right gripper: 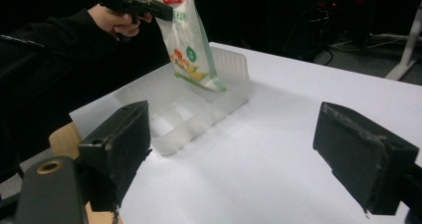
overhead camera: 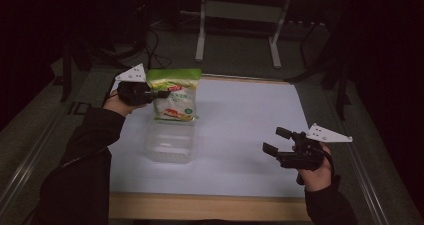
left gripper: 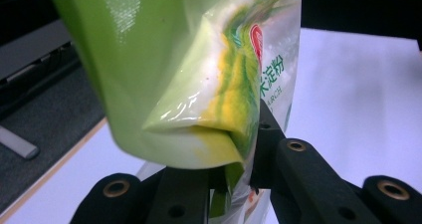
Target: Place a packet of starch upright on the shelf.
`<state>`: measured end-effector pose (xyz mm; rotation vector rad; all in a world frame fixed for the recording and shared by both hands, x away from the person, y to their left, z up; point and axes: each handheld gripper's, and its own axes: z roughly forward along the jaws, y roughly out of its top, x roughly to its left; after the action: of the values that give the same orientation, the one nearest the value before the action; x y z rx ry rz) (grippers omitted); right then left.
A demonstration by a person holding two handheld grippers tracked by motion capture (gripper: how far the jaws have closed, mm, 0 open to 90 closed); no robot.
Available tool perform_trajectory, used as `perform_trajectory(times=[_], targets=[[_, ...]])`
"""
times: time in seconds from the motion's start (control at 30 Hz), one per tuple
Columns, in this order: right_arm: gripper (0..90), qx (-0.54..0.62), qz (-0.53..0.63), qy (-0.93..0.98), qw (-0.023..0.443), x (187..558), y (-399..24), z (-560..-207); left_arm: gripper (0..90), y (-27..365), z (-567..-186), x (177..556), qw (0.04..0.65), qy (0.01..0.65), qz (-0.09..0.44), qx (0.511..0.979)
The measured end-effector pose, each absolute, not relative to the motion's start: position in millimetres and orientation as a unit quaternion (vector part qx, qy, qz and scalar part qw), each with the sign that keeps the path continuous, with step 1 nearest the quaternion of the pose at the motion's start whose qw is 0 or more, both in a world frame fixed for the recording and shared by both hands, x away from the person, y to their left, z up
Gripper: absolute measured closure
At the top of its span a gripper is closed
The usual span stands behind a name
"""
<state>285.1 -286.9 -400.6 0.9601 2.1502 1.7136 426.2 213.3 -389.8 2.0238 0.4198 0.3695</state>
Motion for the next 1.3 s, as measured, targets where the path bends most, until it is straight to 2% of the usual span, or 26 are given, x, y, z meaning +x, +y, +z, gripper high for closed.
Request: perform_trajectory(times=[0.43,0.8,1.03,1.1,1.17,1.23,1.27,1.3], targets=[[14.9,0.333,0.583,0.734,0.103,286,-286,-408,81.9,214,-413,433,0.473,0.183,0.138,0.851],[15.1,0.337,0.58,0.736,0.098,285,-291,-412,81.9,212,-449,435,0.467,0.198,0.126,0.853],[15.1,0.335,0.574,0.741,0.091,284,-288,-416,81.5,212,-449,437,0.466,0.214,0.12,0.85],[15.2,0.337,0.575,0.74,0.089,285,-288,-416,78.5,211,-447,436,0.463,0.218,0.125,0.85],[15.1,0.336,0.575,0.74,0.09,284,-288,-415,64.2,210,-443,434,0.465,0.239,0.139,0.841],[15.1,0.335,0.576,0.739,0.092,284,-289,-414,58.5,211,-439,431,0.471,0.256,0.141,0.832],[15.1,0.335,0.576,0.739,0.092,284,-289,-414,51.7,211,-439,431,0.471,0.256,0.141,0.832],[15.1,0.335,0.575,0.74,0.095,284,-289,-414,51.7,212,-437,428,0.475,0.274,0.138,0.825]])
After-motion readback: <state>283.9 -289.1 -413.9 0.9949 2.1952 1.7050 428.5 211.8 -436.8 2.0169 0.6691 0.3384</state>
